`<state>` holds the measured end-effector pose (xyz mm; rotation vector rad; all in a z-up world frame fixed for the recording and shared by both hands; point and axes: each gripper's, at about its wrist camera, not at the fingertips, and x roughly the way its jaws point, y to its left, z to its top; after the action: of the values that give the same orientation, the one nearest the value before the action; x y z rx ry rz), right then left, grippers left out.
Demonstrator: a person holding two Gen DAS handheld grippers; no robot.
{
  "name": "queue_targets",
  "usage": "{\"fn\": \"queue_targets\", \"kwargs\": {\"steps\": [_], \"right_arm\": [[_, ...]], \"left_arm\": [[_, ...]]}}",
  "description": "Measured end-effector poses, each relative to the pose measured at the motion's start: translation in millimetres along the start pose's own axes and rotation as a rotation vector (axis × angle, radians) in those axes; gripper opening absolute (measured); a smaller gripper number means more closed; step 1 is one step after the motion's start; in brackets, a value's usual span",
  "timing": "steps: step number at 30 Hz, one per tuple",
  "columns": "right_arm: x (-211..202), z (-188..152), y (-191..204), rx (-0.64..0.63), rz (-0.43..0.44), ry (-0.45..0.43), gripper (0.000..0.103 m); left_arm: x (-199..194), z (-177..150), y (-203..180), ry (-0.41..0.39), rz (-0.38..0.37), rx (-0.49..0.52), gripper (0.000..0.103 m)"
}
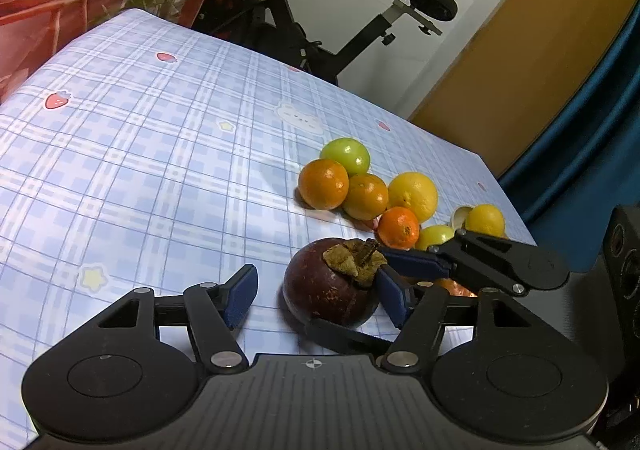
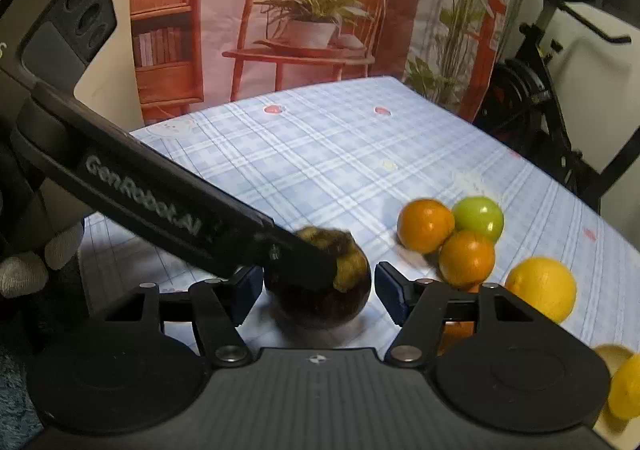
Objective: Organize fruits
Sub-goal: 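Close the left gripper around the mangosteen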
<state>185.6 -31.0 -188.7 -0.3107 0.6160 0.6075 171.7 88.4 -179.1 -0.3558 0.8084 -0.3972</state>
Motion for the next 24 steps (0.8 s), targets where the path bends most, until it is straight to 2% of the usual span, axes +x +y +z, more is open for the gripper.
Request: {"fn": "queue_targets", "kwargs": {"steps": [6, 15, 19, 24], "right_arm": [[1.1, -0.5, -2.0, 0.027, 0.016, -0.003, 0.063], [-0.1, -1.4, -1.8, 0.049, 0.012, -0.021, 0.063], [1.0, -1.5, -2.0, 0.051, 0.007, -0.022, 0.064], [7.1, -1.1, -1.1, 0.047, -0.006, 0.001, 0.064]], "left_arm": [[-2.9, 1.6, 4.7, -0.018, 0.011, -0.021, 0.070], [3.5, -1.2, 0.8, 0.003, -0.003, 0.004, 0.068], [3.7, -1.2, 0.5, -0.006, -0.029, 0.003, 0.058], [4.1, -1.8, 0.5, -0.008, -0.031, 0.007, 0.058]]}}
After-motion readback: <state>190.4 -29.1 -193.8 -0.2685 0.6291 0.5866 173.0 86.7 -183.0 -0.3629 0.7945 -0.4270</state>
